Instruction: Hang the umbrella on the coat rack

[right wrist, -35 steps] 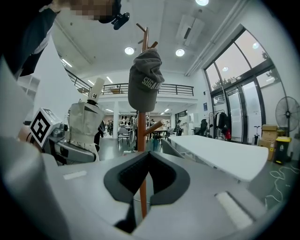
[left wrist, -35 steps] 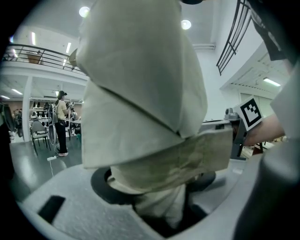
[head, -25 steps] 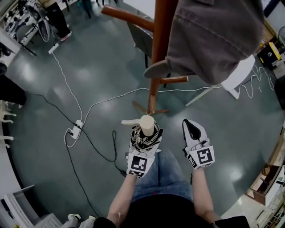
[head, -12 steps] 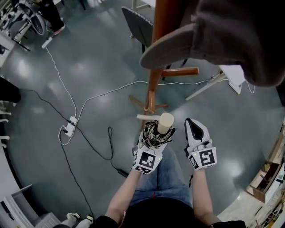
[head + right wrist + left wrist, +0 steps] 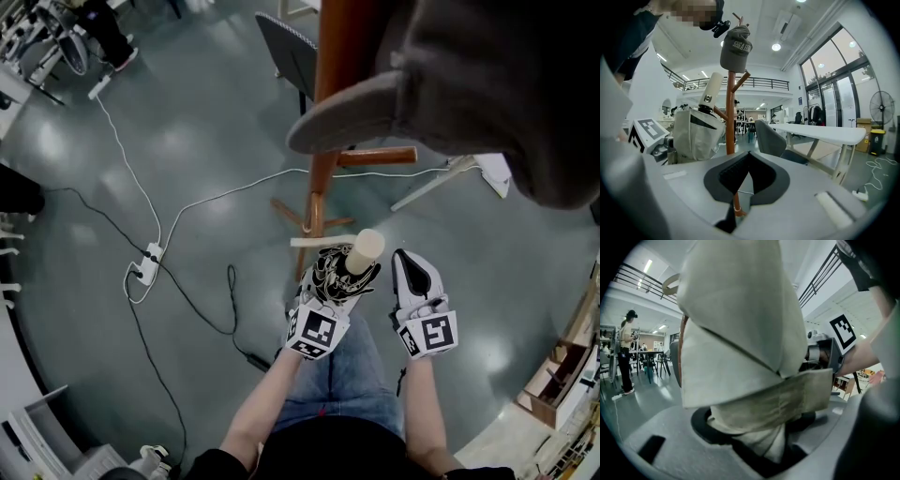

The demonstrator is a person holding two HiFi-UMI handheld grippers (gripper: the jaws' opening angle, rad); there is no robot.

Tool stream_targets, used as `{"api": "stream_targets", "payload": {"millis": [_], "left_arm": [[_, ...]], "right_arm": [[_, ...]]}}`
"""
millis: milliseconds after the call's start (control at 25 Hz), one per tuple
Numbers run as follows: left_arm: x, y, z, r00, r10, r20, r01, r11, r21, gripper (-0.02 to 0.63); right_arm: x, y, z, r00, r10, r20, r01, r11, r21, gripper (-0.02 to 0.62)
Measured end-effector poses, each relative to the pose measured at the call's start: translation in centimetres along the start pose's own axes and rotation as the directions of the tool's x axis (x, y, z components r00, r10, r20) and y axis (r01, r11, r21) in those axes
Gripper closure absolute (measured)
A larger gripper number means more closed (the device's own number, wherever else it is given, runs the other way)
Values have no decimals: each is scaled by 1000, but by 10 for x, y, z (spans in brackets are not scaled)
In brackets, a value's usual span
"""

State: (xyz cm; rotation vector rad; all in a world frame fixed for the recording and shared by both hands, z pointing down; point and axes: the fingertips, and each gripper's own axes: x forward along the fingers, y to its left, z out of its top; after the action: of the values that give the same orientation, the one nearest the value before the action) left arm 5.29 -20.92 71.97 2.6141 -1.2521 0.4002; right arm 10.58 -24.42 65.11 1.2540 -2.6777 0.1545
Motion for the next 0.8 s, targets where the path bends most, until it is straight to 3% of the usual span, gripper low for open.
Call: {"api": "stream_targets", "payload": {"millis": [440, 800], "left_arm": [[17, 13, -1, 1000, -9, -21, 9, 1000, -12, 314], [-13, 14, 12, 999, -4, -48, 3, 1000, -17, 314]], "right_arm": [[2, -2, 6, 1000, 1, -4, -1, 1000, 7, 583], [6, 1, 21, 999, 22, -23, -22, 1000, 21, 583]]}}
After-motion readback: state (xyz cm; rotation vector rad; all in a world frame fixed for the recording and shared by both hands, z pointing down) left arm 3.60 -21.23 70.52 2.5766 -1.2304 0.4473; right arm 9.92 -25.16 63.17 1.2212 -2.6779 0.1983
